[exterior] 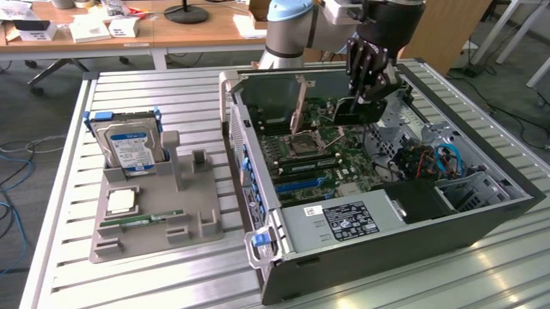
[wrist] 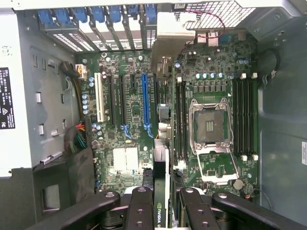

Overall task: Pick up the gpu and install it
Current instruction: 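Insert the gpu into the slot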

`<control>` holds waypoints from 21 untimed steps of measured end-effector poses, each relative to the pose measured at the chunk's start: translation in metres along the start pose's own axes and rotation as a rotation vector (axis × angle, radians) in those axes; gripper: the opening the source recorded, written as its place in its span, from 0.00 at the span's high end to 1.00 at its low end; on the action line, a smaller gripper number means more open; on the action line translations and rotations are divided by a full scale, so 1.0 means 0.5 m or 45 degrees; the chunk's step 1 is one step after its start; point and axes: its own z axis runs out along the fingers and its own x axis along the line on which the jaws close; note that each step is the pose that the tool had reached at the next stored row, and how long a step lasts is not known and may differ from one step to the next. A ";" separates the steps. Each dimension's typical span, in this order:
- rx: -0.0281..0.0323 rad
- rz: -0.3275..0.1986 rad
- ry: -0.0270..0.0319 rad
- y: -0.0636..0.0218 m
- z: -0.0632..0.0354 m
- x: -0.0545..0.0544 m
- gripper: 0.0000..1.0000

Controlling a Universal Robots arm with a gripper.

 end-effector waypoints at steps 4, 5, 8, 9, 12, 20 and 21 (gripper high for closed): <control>0.0000 0.000 0.0000 0.000 0.003 0.000 0.74; 0.0000 0.000 0.0001 0.000 0.004 0.000 0.74; 0.0000 0.000 0.0001 0.000 0.006 0.000 0.74; -0.0001 0.000 0.0000 0.000 0.006 0.000 0.74; -0.0001 0.000 0.0001 0.000 0.008 0.000 0.74; 0.0000 0.000 0.0001 0.000 0.016 0.000 0.74; 0.0000 0.000 0.0002 0.000 0.016 0.000 0.74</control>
